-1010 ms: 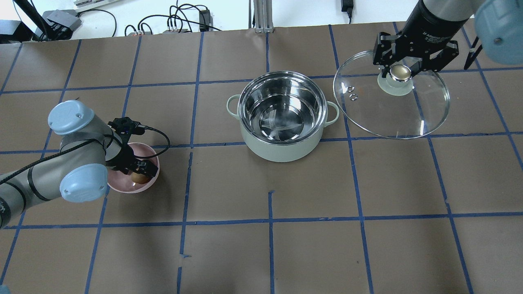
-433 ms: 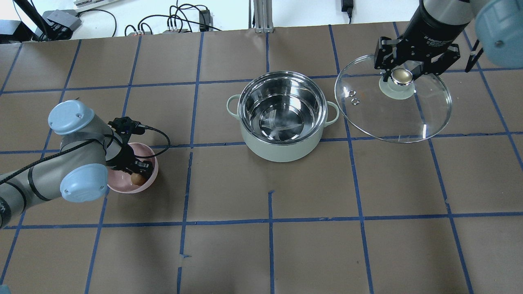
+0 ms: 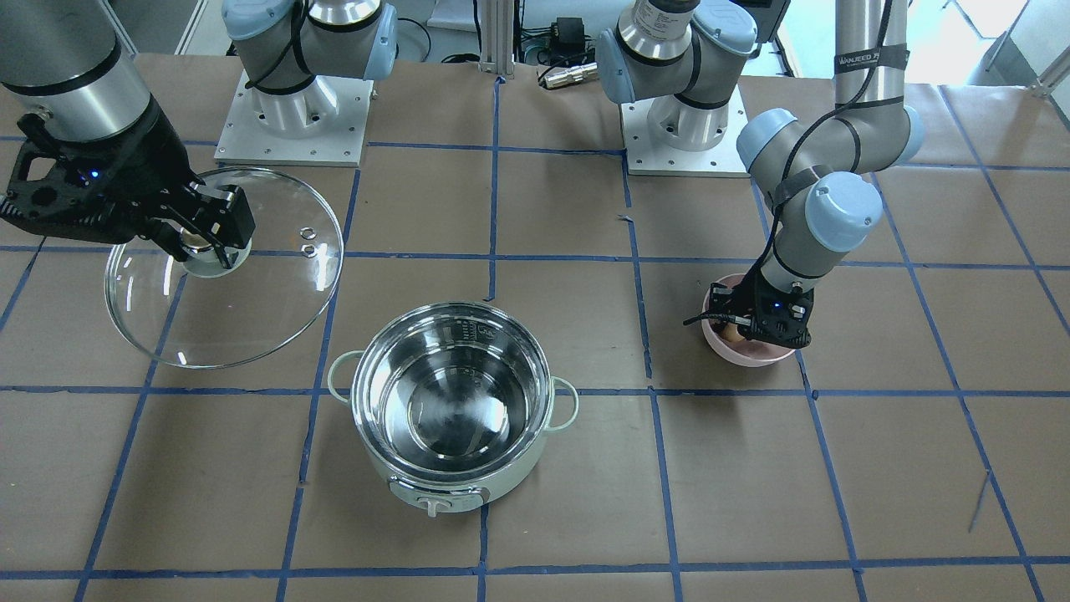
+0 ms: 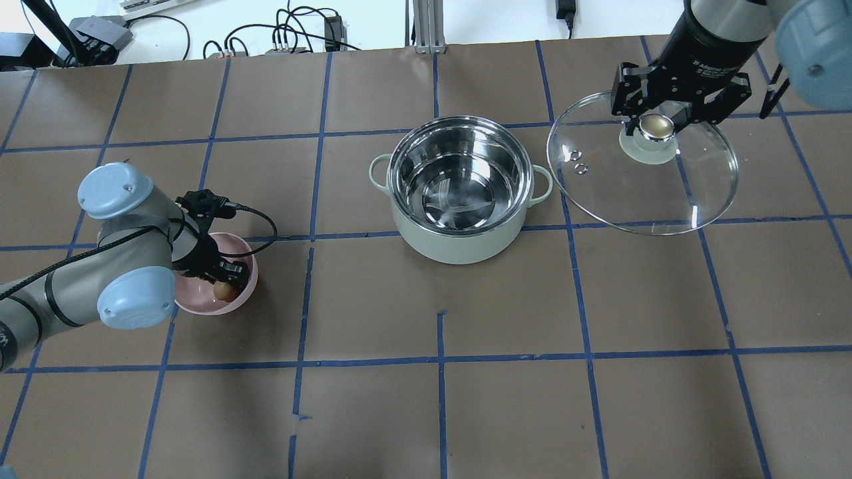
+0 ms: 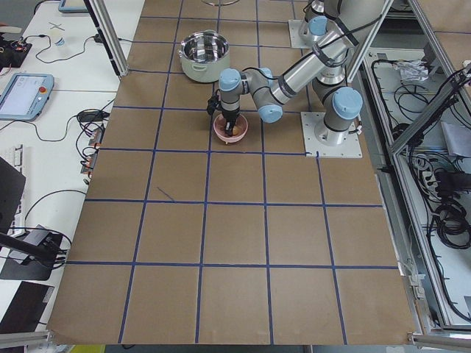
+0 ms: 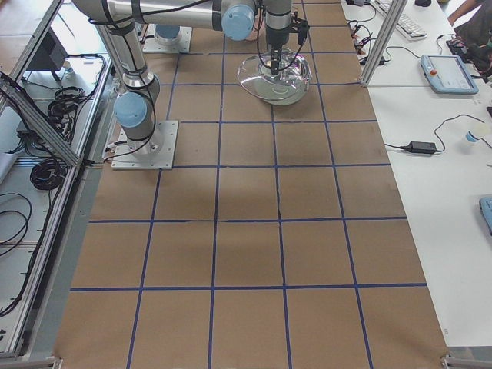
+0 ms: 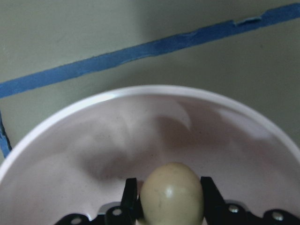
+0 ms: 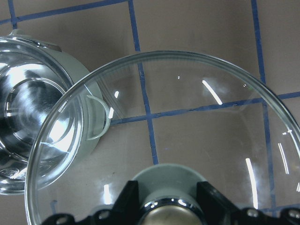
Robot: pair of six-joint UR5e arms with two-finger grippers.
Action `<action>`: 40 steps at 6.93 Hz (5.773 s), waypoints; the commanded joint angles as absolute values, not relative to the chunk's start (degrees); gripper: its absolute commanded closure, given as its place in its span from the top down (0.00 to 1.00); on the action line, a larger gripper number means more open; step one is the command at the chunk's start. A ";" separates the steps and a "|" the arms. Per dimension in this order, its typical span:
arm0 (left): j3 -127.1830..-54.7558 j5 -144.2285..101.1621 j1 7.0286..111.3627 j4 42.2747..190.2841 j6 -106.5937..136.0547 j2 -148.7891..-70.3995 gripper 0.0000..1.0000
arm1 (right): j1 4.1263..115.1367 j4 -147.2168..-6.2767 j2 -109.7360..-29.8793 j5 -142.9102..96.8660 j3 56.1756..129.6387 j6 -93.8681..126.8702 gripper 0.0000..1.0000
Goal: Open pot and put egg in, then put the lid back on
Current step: 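Carry the egg from the bowl over the open pot with the left gripper, then lower the egg into the pot and open the left gripper, then withdraw the left gripper while the right gripper brings the lid over the pot, then lower the glass lid onto the pot and release it with the right gripper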
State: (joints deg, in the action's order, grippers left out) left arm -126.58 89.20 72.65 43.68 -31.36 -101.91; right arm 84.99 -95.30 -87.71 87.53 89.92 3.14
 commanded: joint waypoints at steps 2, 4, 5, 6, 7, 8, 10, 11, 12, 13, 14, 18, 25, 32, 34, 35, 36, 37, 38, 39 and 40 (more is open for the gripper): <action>-125.69 89.30 72.86 43.86 -31.29 -101.60 0.01 | 84.90 -95.27 -87.71 87.54 89.91 2.37 0.15; -120.53 89.65 74.87 51.70 -30.33 -98.11 0.01 | 84.90 -95.27 -87.71 87.54 89.91 2.37 0.15; -115.97 89.74 77.14 61.34 -28.32 -95.56 0.01 | 84.90 -95.27 -87.71 87.54 89.91 2.37 0.15; -110.79 89.56 79.78 69.53 -25.78 -94.06 0.01 | 84.90 -95.27 -87.71 87.54 89.91 2.37 0.15; -105.78 89.65 83.46 74.05 -18.01 -94.30 0.01 | 84.90 -95.19 -87.71 87.71 89.91 2.37 0.15; -101.64 89.30 89.06 74.70 -8.79 -95.26 0.01 | 84.90 -95.19 -87.89 87.71 89.91 2.37 0.15; -92.43 89.47 101.54 73.39 9.69 -102.34 0.01 | 84.90 -93.35 -88.15 87.80 89.83 2.37 0.13; -85.76 89.56 106.47 71.30 17.67 -109.00 0.01 | 84.82 -93.25 -88.15 87.89 89.82 2.37 0.13; -80.73 89.73 110.53 66.32 20.89 -115.60 0.01 | 84.29 -93.25 -88.15 87.89 89.82 2.29 0.13; -79.03 89.56 113.18 63.75 21.44 -120.01 0.01 | 83.24 -93.08 -88.33 87.80 89.82 1.50 0.14; -79.10 89.30 113.81 62.50 20.40 -121.36 0.01 | 82.62 -92.64 -88.42 87.80 89.82 0.71 0.14; -82.44 89.38 113.82 62.32 20.13 -122.61 0.99 | 81.65 -92.02 -88.68 87.63 89.82 -0.79 0.14; -87.78 89.91 104.61 88.36 10.94 -94.95 1.00 | 92.34 -99.37 -83.00 87.36 88.42 10.84 0.16; -93.87 89.91 94.57 91.85 4.57 -84.02 1.00 | 105.29 -114.07 -66.37 87.63 82.09 22.41 0.16; -94.04 90.00 94.57 92.02 4.48 -83.94 1.00 | 105.29 -114.08 -66.44 87.63 82.18 22.50 0.17; -93.96 90.17 94.66 92.11 4.31 -83.94 1.00 | 105.99 -114.08 -66.45 87.71 82.18 22.59 0.17; -93.96 90.18 94.66 92.20 4.31 -83.85 1.00 | 106.43 -114.08 -66.36 87.71 82.44 23.63 0.17; -93.96 90.09 94.66 92.20 4.31 -83.85 1.00 | 106.44 -114.17 -66.36 87.71 83.31 23.47 0.17; -94.04 90.09 94.66 92.20 4.39 -83.85 1.00 | 106.35 -114.17 -66.27 87.71 83.32 22.94 0.29; -94.04 90.09 94.66 92.20 4.31 -83.85 1.00 | 106.35 -116.43 -66.01 87.71 83.41 22.50 0.77; -94.04 90.09 94.66 92.20 4.22 -83.85 1.00 | 106.26 -117.41 -66.01 87.71 83.32 21.28 1.00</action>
State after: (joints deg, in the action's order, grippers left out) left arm -94.03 90.09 94.66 92.20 4.30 -83.85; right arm 106.34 -116.06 -66.10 87.72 83.31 22.34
